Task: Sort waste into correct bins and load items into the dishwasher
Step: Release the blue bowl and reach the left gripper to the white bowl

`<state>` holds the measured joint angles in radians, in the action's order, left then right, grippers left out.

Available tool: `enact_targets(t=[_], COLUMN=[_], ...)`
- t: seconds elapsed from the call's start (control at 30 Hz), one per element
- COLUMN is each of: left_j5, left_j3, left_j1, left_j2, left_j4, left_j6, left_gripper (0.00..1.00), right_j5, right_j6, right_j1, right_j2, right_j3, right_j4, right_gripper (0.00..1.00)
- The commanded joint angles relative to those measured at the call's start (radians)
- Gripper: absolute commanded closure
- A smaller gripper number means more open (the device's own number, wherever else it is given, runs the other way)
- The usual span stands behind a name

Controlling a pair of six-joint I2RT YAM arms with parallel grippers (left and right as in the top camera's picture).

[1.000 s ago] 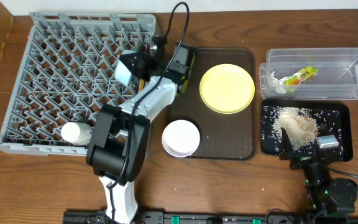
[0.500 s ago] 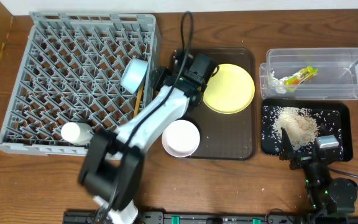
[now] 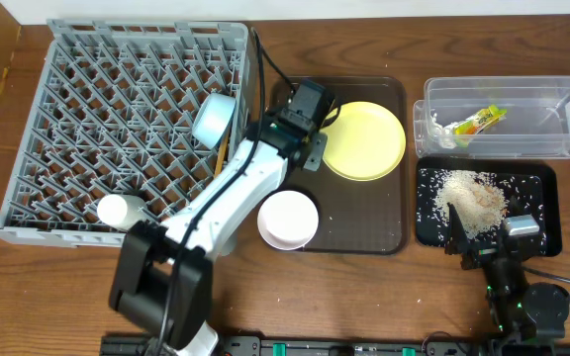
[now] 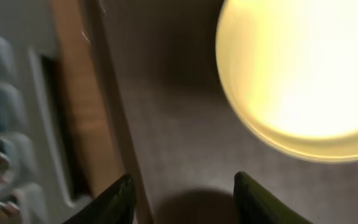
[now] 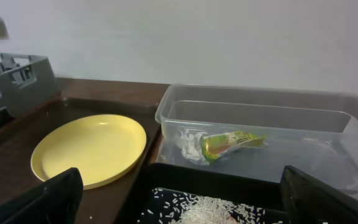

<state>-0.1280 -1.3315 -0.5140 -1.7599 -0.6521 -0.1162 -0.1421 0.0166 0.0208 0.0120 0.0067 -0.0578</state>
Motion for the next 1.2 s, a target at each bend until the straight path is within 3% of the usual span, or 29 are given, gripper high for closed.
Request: enact_targets(t=[0.0,0.13,0.3,0.4,0.47,0.6,0.67,0.83,1.03,1.17], left_j5=[0.107,0.25,0.179,0.258,0.214,-0.034,-0.068,0.208,0.262,0.369], left_j3=[0.0,0.0,0.0,0.001,0.001,0.002,0.01,0.089,0.277,0.284], left_j1=[0.0,0.0,0.009,0.013,0.009,0.009,0.009,-0.013,-0.088,-0.13], left_j2=[0.011,0.029,0.029,0.028,0.028,0.028,0.028,0.028,0.021,0.021], left_j4=[-0.045,-0.131,-0.275,-0.285,-0.313,-0.397,-0.409,-0.309,-0.024,0.159], left_j6=[-0.061,-0.166,-0.257,-0.271,-0.272,-0.344,-0.362,-0.369,-0.473,-0.423], left_gripper=[0.49,0.54,0.57,0.57,0.57,0.57,0.62,0.69,0.75,0.75], right_j5=[-0.005,-0.005,-0.005,-0.005,-0.005,-0.005,-0.005,-0.005,-0.005,-0.005], right_j6=[-0.006,-0.006,-0.006,-0.006,-0.006,-0.006,-0.006,-0.006,-0.006,-0.006], right_j1=[-0.008,-0.008,-0.008,-0.008,-0.008,-0.008,-0.008,-0.008,-0.008,-0.008], right_j2=[-0.005,-0.005,-0.005,-0.005,-0.005,-0.005,-0.005,-0.005,-0.005,-0.005], right_j3=[-0.001,-0.001,-0.001,-0.001,-0.001,-0.001,-0.001,-0.001,-0.001,-0.001], right_j4=[-0.003,-0.003,-0.003,-0.003,-0.003,-0.003,-0.003,-0.003,-0.003,-0.003], right_gripper=[0.01,0.01,0.01,0.01,0.01,0.01,0.01,0.01,0.01,0.01])
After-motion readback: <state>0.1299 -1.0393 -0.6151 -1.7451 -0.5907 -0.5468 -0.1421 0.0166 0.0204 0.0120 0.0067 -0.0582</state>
